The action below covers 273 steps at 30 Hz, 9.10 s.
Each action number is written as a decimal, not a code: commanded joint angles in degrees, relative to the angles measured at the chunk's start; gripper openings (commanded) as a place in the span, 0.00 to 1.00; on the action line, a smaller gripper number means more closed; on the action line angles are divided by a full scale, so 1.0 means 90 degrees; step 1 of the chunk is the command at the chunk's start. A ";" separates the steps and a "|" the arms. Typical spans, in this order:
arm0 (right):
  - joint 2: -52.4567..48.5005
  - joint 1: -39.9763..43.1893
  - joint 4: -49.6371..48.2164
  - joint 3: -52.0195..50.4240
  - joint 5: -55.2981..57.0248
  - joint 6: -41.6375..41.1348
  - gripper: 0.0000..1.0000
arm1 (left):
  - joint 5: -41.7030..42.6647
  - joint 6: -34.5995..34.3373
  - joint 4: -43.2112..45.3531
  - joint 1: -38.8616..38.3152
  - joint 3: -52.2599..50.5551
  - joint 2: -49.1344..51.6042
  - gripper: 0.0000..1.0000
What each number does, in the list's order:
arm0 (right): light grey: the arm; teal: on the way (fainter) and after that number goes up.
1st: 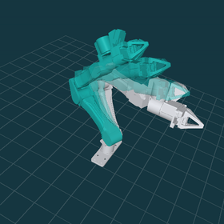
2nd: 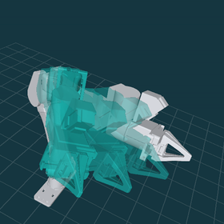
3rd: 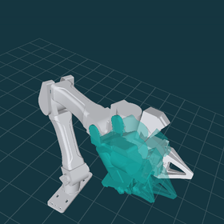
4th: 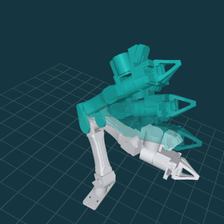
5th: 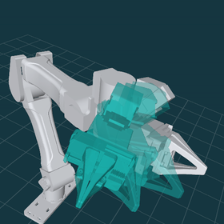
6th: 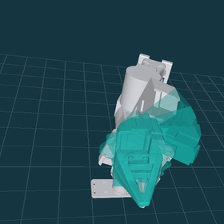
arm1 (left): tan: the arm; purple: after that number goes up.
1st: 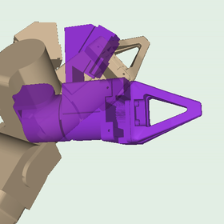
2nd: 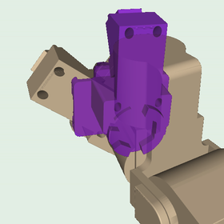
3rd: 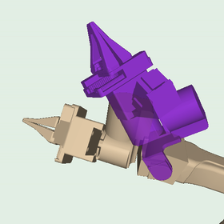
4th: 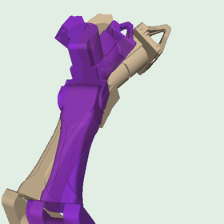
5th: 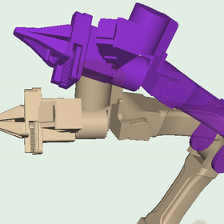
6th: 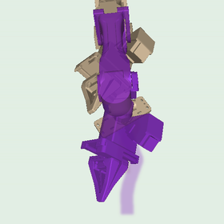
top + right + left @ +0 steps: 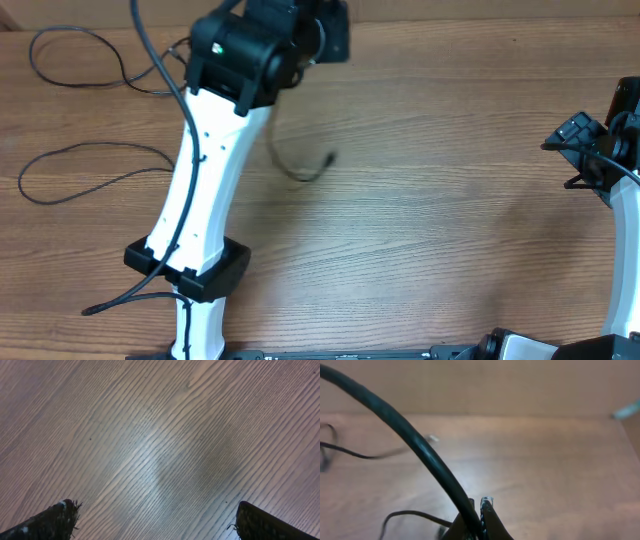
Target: Untangle cables
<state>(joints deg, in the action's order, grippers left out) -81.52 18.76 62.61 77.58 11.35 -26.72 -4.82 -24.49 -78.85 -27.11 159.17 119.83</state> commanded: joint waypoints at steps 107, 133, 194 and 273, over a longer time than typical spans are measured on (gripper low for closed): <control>0.0012 0.0029 -0.0017 0.0199 0.0066 0.0015 1.00 | 0.0185 -0.1814 -0.1739 0.2674 -0.6217 -0.4804 0.04; 0.0012 0.0029 -0.0017 0.0199 0.0066 0.0012 1.00 | 0.2312 0.1207 -0.1615 0.2038 -0.6220 -0.4787 0.04; 0.0012 0.0029 -0.0017 0.0199 0.0066 0.0015 1.00 | -0.1957 -0.2664 0.1168 0.7567 -0.8420 -0.2200 0.04; 0.0012 0.0029 -0.0017 0.0199 0.0066 0.0015 1.00 | 0.2373 0.0274 0.0090 0.8051 -0.7344 -0.1037 1.00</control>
<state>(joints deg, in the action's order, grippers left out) -81.52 18.76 62.65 77.58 11.38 -26.74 21.04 -19.57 -77.60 45.15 90.76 114.10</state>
